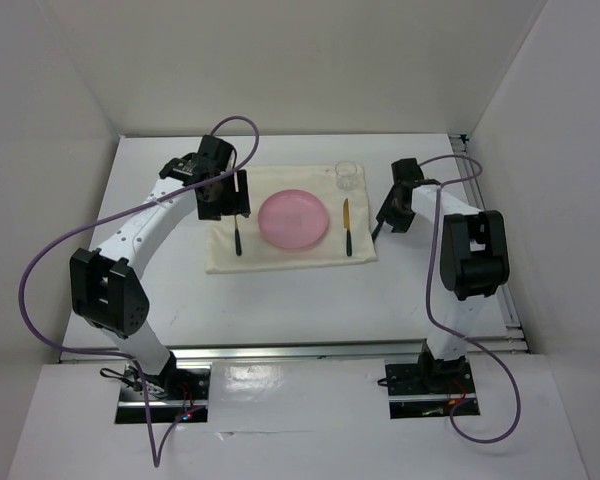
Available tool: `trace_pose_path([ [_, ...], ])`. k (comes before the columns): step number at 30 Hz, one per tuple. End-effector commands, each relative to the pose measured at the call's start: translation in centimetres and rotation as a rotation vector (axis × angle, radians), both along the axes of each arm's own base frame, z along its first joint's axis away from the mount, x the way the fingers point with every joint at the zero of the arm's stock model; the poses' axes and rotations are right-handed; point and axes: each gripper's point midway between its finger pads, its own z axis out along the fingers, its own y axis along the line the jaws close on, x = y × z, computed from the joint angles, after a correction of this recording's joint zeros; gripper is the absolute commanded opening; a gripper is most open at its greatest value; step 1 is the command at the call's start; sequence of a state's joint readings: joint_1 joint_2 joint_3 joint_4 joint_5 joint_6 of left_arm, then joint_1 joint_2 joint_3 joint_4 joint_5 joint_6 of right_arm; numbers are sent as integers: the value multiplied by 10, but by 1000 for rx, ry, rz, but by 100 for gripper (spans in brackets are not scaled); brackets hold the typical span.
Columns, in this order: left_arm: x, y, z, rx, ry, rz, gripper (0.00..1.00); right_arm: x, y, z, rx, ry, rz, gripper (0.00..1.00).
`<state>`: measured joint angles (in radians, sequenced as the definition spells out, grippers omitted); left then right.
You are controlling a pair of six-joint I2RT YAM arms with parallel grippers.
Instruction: Set the dinner table for one person
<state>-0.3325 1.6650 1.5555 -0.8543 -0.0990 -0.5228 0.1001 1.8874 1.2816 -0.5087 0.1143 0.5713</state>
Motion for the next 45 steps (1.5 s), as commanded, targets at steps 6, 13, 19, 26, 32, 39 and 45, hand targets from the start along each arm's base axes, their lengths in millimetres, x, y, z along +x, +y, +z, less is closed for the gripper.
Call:
trace_pose_path([
  [6,2,-6,13,-21,-43,-44,82,14,14,20,66,-65,53,53],
  [13,1,-6,14,-23,-51,-44,82,4,20,-8,72,-11,67,53],
  [19,-1,-7,11,-27,-40,-49,82,-5,17,-23,37,27,61,50],
  [26,-4,-6,11,-28,-39,-49,82,-12,-6,-21,-78,34,7,29],
  [32,-5,-10,9,-28,-39,-58,82,-3,-20,29,-145,-75,-14,0],
  [39,-5,-11,9,-35,-37,-63,82,15,43,77,-101,-173,319,0],
  [45,-5,-10,9,-28,-39,-58,82,6,81,63,-67,-135,433,0],
])
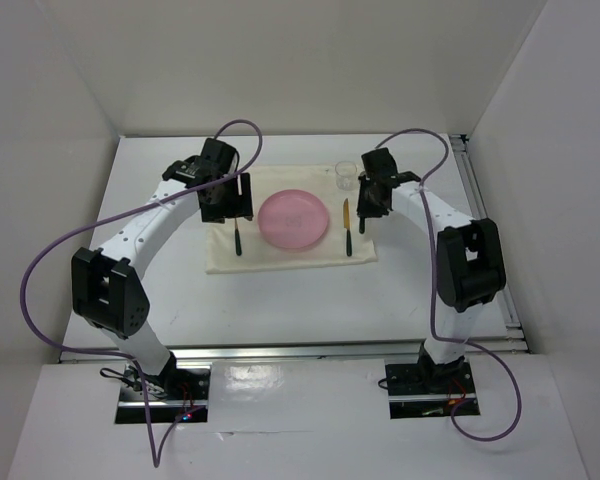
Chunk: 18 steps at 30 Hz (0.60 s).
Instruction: Set the dinner table for one person
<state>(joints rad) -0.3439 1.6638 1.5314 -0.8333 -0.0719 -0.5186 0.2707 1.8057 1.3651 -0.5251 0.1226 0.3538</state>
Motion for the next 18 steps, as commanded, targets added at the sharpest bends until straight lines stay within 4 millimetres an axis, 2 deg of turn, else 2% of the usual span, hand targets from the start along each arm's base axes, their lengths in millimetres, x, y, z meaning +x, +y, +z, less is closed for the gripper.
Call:
trace_pose_path([
  [1,-3,0,13,-6,-40,-29,82,-4,14,0,15,24,82,0],
  [2,-3,0,13,-6,-40,-29,82,-7,13,-11,13,52,74,0],
  [4,-4,2,12,5,-34,-23,82,-8,15,-20,18,76,80,0],
  [5,-4,2,12,5,-34,-23,82,-13,14,-32,10,107,80,0],
  [8,-5,2,16,2,-43,-23,82,-17,8,-48,-18,142,57,1],
  [11,-3,1,19,-5,-50,-15,82,-26,4,-71,-38,186,52,8],
  [16,-6,-1,15,0,-33,-25,82,-30,7,-74,-32,195,45,23],
  [18,-4,-2,18,-3,-42,-25,82,-30,7,-58,-25,170,45,41],
])
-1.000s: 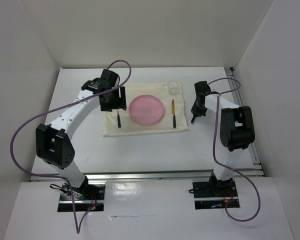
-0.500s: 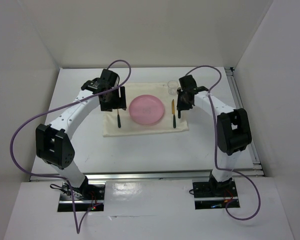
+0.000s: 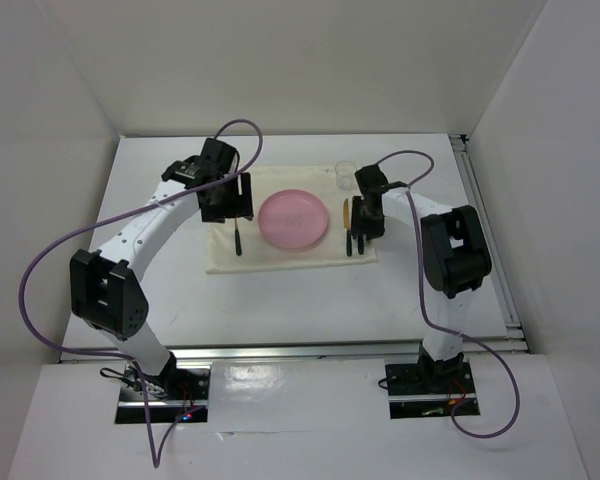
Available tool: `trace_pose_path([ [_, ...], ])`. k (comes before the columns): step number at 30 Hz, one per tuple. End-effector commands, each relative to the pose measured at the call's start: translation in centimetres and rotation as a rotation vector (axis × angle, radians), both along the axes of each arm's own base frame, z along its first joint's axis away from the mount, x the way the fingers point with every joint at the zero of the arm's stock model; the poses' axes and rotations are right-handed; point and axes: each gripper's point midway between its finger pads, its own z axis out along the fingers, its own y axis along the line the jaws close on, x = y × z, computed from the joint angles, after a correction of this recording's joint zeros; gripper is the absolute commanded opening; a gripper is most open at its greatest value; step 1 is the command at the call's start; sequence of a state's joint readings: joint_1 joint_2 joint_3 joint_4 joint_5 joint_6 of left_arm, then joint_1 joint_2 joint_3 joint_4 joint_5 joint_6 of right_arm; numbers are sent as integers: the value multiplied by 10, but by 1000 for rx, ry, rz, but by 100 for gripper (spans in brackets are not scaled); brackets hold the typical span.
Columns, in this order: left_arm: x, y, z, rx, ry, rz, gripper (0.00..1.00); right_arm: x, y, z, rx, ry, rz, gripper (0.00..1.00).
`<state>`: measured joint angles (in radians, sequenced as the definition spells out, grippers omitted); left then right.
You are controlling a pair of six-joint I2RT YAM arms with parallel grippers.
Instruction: Set the dinner table for one person
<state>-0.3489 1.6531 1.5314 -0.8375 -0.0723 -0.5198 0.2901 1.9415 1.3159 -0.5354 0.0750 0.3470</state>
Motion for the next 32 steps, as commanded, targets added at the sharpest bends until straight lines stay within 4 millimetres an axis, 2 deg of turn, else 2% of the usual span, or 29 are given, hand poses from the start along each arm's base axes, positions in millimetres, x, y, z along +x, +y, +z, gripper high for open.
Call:
trace_pose_path([
  [1,-3,-2,14,11,-39,-23,82,3,-3,25,-10,-51,-16,59],
  [3,-1,0,17,18,-33,-4,82,11,-7,62,-21,-125,-44,68],
  [4,-2,2,16,26,-27,12,82,13,-10,76,-29,-153,-53,75],
  [5,-2,2,19,21,-27,21,82,14,-12,105,-19,-217,-72,87],
  [7,-2,3,19,28,-30,26,82,15,-21,135,-29,-292,-114,95],
  [8,-2,3,19,28,-30,26,82,15,-28,149,-22,-325,-149,98],
  [9,0,3,23,20,-50,27,82,6,-45,164,-26,-360,-208,100],
  [10,1,2,29,7,-69,35,82,2,-53,171,-3,-379,-269,100],
  [11,1,4,26,15,-64,54,84,-3,-60,175,11,-391,-305,100],
  [12,0,6,30,15,-77,69,84,-14,-75,181,21,-427,-361,100],
  [13,1,8,31,18,-80,84,84,-21,-84,181,29,-441,-437,100],
  [14,1,9,41,11,-115,90,85,-26,-90,182,36,-458,-474,100],
  [15,0,10,45,7,-123,90,85,-42,-96,179,35,-465,-503,100],
  [16,1,9,50,-1,-142,91,85,-47,-103,178,33,-481,-548,100],
  [17,1,10,61,-15,-175,92,85,-52,-104,176,33,-481,-548,100],
  [20,1,13,70,-20,-237,97,84,-65,-109,173,28,-474,-557,100],
  [21,-4,15,75,-30,-259,98,84,-70,-110,173,22,-462,-556,100],
  [27,-10,22,106,-69,-419,102,84,-77,-114,175,4,-450,-576,100],
  [30,-16,25,112,-72,-440,97,88,-73,-109,180,19,-469,-526,100],
  [32,-19,28,124,-72,-480,99,92,-76,-109,179,14,-464,-499,100],
])
